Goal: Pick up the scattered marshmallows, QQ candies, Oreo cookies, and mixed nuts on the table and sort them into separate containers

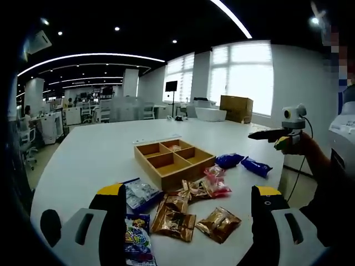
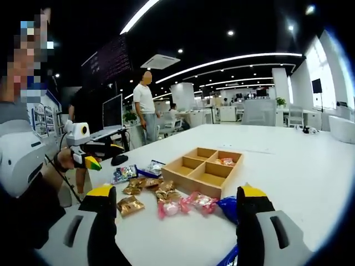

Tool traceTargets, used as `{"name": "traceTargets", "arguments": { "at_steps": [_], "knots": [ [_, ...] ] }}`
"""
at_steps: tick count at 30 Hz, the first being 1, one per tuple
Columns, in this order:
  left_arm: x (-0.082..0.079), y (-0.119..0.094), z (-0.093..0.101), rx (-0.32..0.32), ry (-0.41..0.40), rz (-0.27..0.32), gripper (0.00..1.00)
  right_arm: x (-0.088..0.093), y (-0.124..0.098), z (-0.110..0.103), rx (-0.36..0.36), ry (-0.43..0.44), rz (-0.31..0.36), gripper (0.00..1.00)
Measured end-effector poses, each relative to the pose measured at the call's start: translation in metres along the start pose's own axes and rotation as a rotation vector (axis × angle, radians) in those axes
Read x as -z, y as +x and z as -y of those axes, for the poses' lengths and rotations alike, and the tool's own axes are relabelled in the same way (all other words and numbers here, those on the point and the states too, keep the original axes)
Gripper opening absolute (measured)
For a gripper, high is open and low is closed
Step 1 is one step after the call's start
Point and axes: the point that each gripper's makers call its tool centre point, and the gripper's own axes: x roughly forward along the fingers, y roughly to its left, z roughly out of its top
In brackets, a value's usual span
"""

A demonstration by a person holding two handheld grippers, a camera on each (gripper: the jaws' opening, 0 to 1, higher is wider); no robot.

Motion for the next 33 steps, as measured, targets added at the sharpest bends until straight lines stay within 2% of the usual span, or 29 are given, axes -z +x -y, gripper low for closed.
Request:
{"name": "traceTargets", "arguments": {
  "at_steps": [19, 33],
  "knots": [
    [-0.001, 0.0, -0.001, -0.003, -0.002, 0.008, 0.97, 0.011, 0.03, -0.015, -0.072, -0.022, -0.054, 0.79],
    [-0.002, -0.001, -0.003, -0.002, 0.004, 0.007, 0.97, 0.035, 0.065, -0.026, -0.129, -0.002, -0.112, 0.76]
  ]
}}
